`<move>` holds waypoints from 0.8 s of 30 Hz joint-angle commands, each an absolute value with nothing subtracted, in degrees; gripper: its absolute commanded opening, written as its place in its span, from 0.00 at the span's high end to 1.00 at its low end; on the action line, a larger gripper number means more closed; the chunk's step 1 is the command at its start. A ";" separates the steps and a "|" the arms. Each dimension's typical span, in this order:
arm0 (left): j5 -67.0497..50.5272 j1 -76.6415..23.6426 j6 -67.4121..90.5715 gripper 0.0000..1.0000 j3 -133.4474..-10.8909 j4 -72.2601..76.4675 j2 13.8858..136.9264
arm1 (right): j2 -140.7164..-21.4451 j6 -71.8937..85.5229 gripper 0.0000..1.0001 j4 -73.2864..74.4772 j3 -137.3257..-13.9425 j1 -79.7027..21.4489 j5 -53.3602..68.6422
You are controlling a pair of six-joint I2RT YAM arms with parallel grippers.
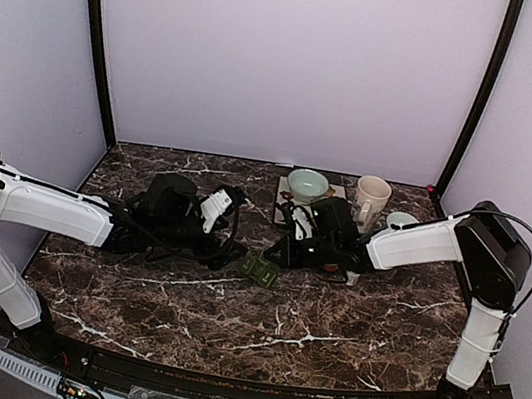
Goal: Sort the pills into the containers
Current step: Place the pill container at the center of the board.
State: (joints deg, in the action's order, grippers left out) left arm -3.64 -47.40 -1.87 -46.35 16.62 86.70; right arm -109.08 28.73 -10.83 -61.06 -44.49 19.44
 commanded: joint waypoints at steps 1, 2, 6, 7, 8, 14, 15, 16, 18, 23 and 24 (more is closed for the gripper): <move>-3.95 -47.02 -1.23 0.16 -47.05 17.28 86.99 | -110.08 32.17 1.00 -13.96 -59.77 -44.30 18.31; -4.06 -47.02 -1.23 0.16 -47.05 17.13 87.01 | -110.31 32.06 1.00 -13.68 -59.89 -44.30 18.16; -4.01 -46.94 -1.18 0.16 -46.73 17.00 86.88 | -110.88 30.51 0.95 -11.19 -60.66 -44.25 16.19; -3.97 -46.94 -1.15 0.16 -46.61 17.08 86.84 | -110.77 30.13 0.93 -10.89 -60.64 -44.28 15.88; -3.98 -46.93 -1.14 0.16 -46.41 17.09 86.77 | -110.68 29.80 0.90 -10.82 -60.57 -44.29 15.66; -3.88 -46.99 -1.05 0.16 -45.78 17.46 86.63 | -109.39 28.01 0.76 -10.82 -59.80 -44.29 14.25; -3.89 -46.94 -0.97 0.16 -45.75 17.48 86.70 | -109.08 27.75 0.74 -10.93 -59.63 -44.25 14.17; -3.87 -46.98 -0.97 0.16 -45.79 17.54 86.72 | -108.85 27.48 0.72 -10.96 -59.57 -44.23 14.07; -3.91 -46.97 -0.87 0.16 -45.85 17.64 86.75 | -108.24 26.96 0.68 -10.70 -59.53 -44.22 13.81; -3.46 -46.94 -0.71 0.16 -45.82 17.76 86.50 | -106.21 25.21 0.63 -9.51 -59.70 -44.26 12.83; -3.20 -46.98 -0.70 0.16 -45.75 17.78 86.37 | -105.69 24.83 0.62 -9.00 -59.76 -44.25 12.48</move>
State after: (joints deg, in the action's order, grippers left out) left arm -3.70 -47.40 -1.19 -46.35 16.64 86.74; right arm -109.43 27.07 -9.15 -59.96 -44.45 14.04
